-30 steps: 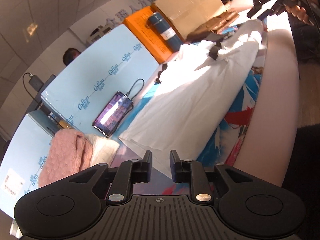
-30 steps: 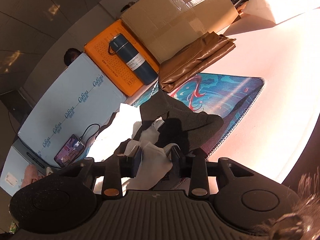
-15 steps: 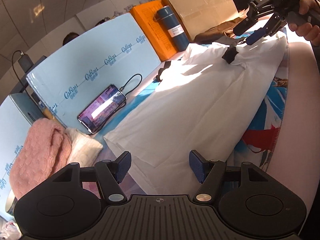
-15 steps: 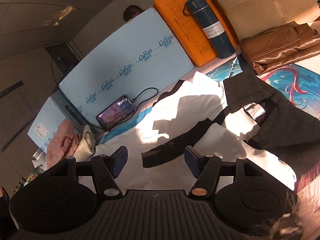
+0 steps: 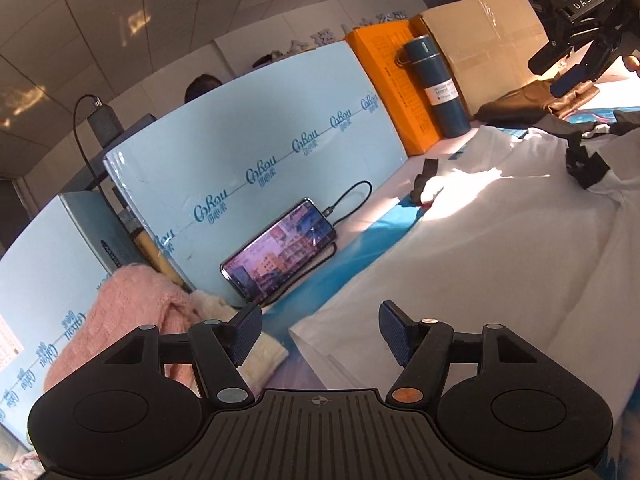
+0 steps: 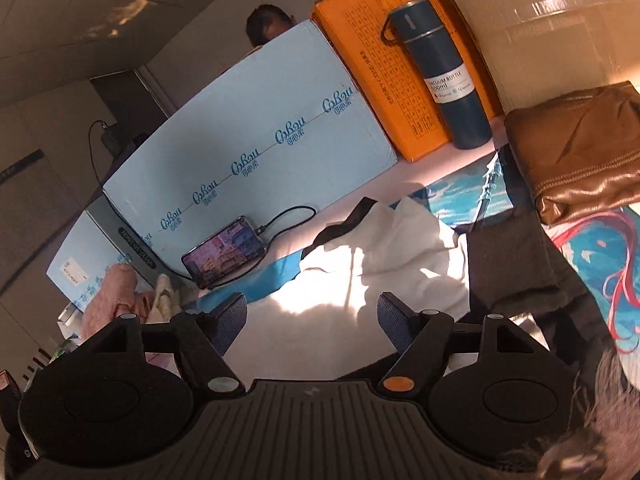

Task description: Fold clothes

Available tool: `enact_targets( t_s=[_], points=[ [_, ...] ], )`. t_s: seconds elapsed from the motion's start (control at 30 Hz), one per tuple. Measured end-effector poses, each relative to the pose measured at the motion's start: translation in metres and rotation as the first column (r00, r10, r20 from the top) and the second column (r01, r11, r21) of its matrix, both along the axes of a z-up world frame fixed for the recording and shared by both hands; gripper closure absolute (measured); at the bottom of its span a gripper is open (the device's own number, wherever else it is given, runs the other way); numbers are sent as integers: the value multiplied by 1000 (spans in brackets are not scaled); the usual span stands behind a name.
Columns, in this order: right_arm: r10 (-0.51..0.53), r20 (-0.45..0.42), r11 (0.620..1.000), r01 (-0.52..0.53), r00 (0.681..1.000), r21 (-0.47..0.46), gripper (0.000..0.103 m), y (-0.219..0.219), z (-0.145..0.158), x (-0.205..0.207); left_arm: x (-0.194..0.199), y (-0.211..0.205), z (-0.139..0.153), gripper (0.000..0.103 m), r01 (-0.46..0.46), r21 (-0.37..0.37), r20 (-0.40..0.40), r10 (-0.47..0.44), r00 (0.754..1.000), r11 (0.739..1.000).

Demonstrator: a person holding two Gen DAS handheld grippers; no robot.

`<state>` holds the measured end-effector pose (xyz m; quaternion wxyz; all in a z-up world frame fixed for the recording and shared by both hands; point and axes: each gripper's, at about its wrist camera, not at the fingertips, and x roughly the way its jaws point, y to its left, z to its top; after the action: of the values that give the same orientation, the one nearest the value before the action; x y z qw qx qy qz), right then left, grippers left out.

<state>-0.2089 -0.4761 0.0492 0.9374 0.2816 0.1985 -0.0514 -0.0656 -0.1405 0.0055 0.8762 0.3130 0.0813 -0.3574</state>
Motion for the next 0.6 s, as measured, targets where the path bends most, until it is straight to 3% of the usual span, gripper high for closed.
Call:
enact_targets(
  t_s=[0.17, 0.3, 0.4, 0.6],
  points=[
    [87, -63, 985, -95, 994, -145, 22, -30, 30, 69, 48, -26, 9, 37, 30, -34, -62, -32, 998, 999],
    [173, -66, 960, -183, 983, -214, 17, -56, 23, 115, 85, -33, 1, 37, 47, -4, -180, -47, 983, 999],
    [193, -69, 957, -203, 979, -207, 17, -76, 11, 143, 107, -36, -10, 37, 14, 23, -242, -8, 970, 1000],
    [261, -124, 937, -282, 957, -206, 17, -91, -12, 187, 131, -29, -22, 38, 0, 8, -338, 2, 941, 1000]
  ],
)
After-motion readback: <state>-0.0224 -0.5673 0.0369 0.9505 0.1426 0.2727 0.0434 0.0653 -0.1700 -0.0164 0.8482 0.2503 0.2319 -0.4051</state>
